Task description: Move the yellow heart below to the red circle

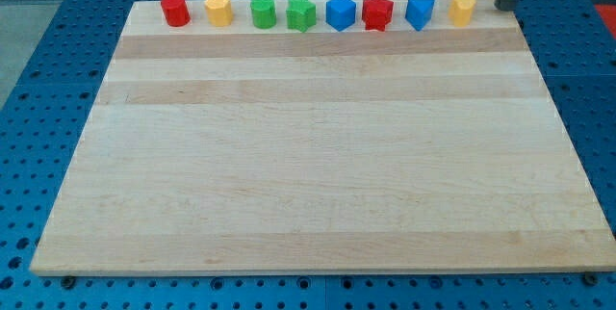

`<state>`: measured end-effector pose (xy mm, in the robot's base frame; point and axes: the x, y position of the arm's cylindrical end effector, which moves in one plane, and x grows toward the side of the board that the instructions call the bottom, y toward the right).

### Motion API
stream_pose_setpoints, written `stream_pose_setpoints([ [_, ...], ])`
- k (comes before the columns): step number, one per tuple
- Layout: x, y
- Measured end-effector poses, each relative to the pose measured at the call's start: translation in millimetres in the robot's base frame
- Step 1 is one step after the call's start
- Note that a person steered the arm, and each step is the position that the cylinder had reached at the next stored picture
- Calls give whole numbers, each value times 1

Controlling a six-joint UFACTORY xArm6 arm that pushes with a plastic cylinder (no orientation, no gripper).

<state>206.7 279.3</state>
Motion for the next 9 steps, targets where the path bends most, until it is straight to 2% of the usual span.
stream_pose_setpoints([
  [1,-15,-45],
  [2,-12,-74],
  [4,18,-71],
  [7,29,-34],
  [9,77,-59],
])
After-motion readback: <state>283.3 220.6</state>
